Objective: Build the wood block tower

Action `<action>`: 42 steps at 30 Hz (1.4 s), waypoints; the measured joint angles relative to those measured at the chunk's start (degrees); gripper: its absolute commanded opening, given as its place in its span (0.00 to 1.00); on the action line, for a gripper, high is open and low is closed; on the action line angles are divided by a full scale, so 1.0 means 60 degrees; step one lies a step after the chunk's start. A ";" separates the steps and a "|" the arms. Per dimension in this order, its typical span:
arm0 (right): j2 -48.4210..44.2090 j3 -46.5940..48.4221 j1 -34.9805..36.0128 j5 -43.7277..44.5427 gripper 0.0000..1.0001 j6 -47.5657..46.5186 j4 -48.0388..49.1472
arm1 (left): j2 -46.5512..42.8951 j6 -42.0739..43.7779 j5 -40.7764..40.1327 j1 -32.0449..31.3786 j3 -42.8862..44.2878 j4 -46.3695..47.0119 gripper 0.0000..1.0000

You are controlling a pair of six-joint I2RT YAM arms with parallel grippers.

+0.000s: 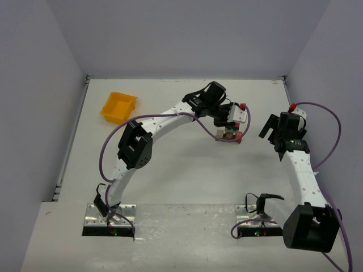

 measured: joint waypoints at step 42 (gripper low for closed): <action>-0.0351 -0.0736 -0.0002 -0.0456 0.99 0.0501 -0.0144 | -0.7374 -0.9540 -0.4780 0.1671 -0.7311 0.5349 1.00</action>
